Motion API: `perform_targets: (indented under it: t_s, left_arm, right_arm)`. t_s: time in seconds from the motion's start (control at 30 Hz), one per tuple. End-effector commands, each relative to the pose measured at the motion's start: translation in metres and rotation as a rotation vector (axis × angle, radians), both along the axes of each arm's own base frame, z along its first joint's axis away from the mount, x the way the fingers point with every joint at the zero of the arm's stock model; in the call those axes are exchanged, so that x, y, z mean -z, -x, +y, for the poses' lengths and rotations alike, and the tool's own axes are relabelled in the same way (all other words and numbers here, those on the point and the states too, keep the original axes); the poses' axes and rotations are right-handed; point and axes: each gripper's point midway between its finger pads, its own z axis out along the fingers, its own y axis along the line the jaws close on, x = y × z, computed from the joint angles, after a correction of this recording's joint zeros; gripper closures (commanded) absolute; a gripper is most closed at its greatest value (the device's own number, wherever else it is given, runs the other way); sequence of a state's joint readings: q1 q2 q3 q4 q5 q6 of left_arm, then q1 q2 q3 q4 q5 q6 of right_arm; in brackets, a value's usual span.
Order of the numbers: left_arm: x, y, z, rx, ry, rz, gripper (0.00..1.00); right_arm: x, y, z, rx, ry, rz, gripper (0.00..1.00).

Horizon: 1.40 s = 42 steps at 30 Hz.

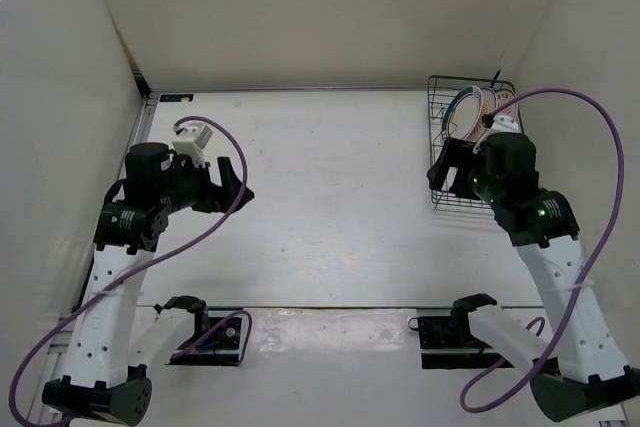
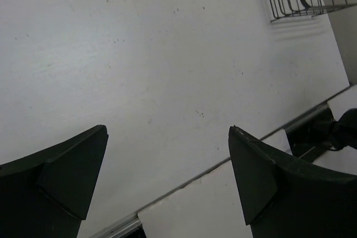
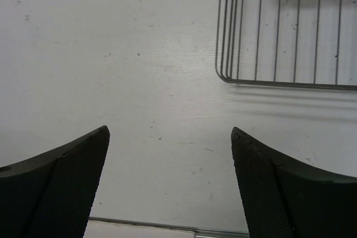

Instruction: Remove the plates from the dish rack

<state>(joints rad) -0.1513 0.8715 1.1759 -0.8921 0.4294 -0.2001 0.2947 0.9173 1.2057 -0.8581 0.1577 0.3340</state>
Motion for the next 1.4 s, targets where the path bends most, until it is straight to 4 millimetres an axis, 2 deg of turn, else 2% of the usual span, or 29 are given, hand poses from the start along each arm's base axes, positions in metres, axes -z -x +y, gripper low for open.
perform_targets:
  t_s: [0.0, 0.03, 0.07, 0.1, 0.13, 0.17, 0.23, 0.27, 0.3, 0.33, 0.37, 0.4, 0.43, 0.5, 0.53, 0.57, 0.6, 0.63, 0.67, 0.7, 0.77, 0.8, 0.83, 0.9, 0.93, 1.0, 1.1, 1.27, 1.37]
  left_arm:
    - [0.034, 0.032, -0.003, 0.090, 0.005, 0.133, 0.00]
    - [0.035, 0.034, -0.007, 0.118, 0.025, 0.133, 0.00]
    - [0.041, 0.034, -0.006, 0.125, 0.021, 0.132, 0.00]
    - [0.043, 0.030, -0.004, 0.114, 0.013, 0.122, 0.00]
    - [0.049, 0.029, -0.002, 0.100, 0.004, 0.140, 0.00]
    - [0.058, 0.022, 0.009, 0.020, -0.035, 0.163, 0.00]
    - [0.072, 0.018, 0.015, -0.029, -0.061, 0.213, 0.00]
    - [0.077, 0.014, 0.023, -0.106, -0.072, 0.240, 0.00]
    - [0.081, 0.015, 0.024, -0.114, -0.073, 0.255, 0.00]
    - [0.091, 0.017, 0.025, -0.117, -0.077, 0.271, 0.00]
    - [0.093, 0.020, 0.027, -0.129, -0.086, 0.269, 0.00]
    - [0.093, 0.022, 0.028, -0.136, -0.083, 0.257, 0.00]
    - [0.102, 0.024, 0.030, -0.148, -0.090, 0.266, 0.00]
    - [0.117, 0.032, 0.038, -0.188, -0.110, 0.259, 0.00]
    - [0.117, 0.036, 0.042, -0.208, -0.119, 0.238, 0.00]
    - [0.134, 0.040, 0.052, -0.249, -0.159, 0.264, 0.00]
    - [0.136, 0.041, 0.053, -0.253, -0.164, 0.251, 0.00]
    - [0.131, 0.045, 0.050, -0.231, -0.171, 0.206, 0.00]
    - [0.131, 0.044, 0.053, -0.241, -0.187, 0.183, 0.00]
    - [0.135, 0.047, 0.055, -0.247, -0.201, 0.165, 0.00]
    - [0.143, 0.047, 0.057, -0.252, -0.224, 0.157, 0.00]
    - [0.145, 0.048, 0.058, -0.257, -0.228, 0.156, 0.00]
    - [0.144, 0.048, 0.058, -0.265, -0.224, 0.157, 0.00]
    - [0.145, 0.048, 0.056, -0.254, -0.221, 0.164, 0.00]
    - [0.148, 0.048, 0.055, -0.246, -0.218, 0.179, 0.00]
    - [0.148, 0.049, 0.051, -0.228, -0.209, 0.192, 0.00]
    - [0.151, 0.050, 0.048, -0.210, -0.206, 0.212, 0.00]
    - [0.149, 0.050, 0.049, -0.213, -0.200, 0.197, 0.00]
    - [0.152, 0.050, 0.048, -0.209, -0.200, 0.202, 0.00]
  right_arm:
    - [-0.046, 0.007, 0.014, -0.016, -0.158, -0.156, 0.09]
    - [-0.058, 0.005, 0.023, -0.103, -0.152, -0.230, 0.09]
    - [-0.062, 0.013, 0.029, -0.211, -0.114, -0.287, 0.09]
    - [-0.058, 0.016, 0.040, -0.281, -0.134, -0.323, 0.09]
    - [-0.065, 0.010, 0.036, -0.248, -0.135, -0.365, 0.09]
    - [-0.066, -0.001, 0.013, -0.086, -0.110, -0.374, 0.09]
    - [-0.064, -0.016, -0.011, 0.052, -0.021, -0.276, 0.09]
    - [-0.052, -0.034, -0.010, 0.015, 0.081, -0.202, 0.09]
    - [-0.083, -0.051, -0.007, 0.012, 0.102, -0.197, 0.09]
    - [-0.082, -0.057, -0.010, 0.015, 0.146, -0.153, 0.16]
    - [-0.075, -0.081, -0.022, 0.106, 0.221, -0.109, 0.20]
    - [-0.102, -0.099, -0.027, 0.164, 0.221, -0.163, 0.26]
    - [-0.100, -0.113, -0.036, 0.239, 0.244, -0.158, 0.28]
    - [-0.122, -0.134, -0.043, 0.291, 0.238, -0.242, 0.35]
    - [-0.109, -0.150, -0.044, 0.313, 0.260, -0.215, 0.44]
    - [-0.114, -0.157, -0.046, 0.347, 0.246, -0.230, 0.48]
    - [-0.120, -0.161, -0.055, 0.390, 0.249, -0.241, 0.51]
    - [-0.095, -0.181, -0.058, 0.413, 0.281, -0.176, 0.52]
    - [-0.096, -0.186, -0.065, 0.442, 0.278, -0.172, 0.48]
    - [-0.075, -0.202, -0.070, 0.469, 0.287, -0.124, 0.45]
    - [-0.061, -0.213, -0.080, 0.509, 0.276, -0.091, 0.43]
    - [-0.053, -0.218, -0.079, 0.499, 0.258, -0.076, 0.43]
    - [-0.044, -0.226, -0.088, 0.510, 0.255, -0.062, 0.43]
    - [-0.030, -0.234, -0.089, 0.505, 0.250, -0.036, 0.43]
    - [-0.015, -0.241, -0.097, 0.516, 0.255, -0.008, 0.43]
    - [-0.006, -0.244, -0.102, 0.518, 0.263, 0.020, 0.43]
    - [0.019, -0.244, -0.117, 0.547, 0.279, 0.081, 0.42]
    - [0.062, -0.254, -0.119, 0.505, 0.260, 0.169, 0.43]
    - [0.071, -0.261, -0.122, 0.490, 0.255, 0.182, 0.43]
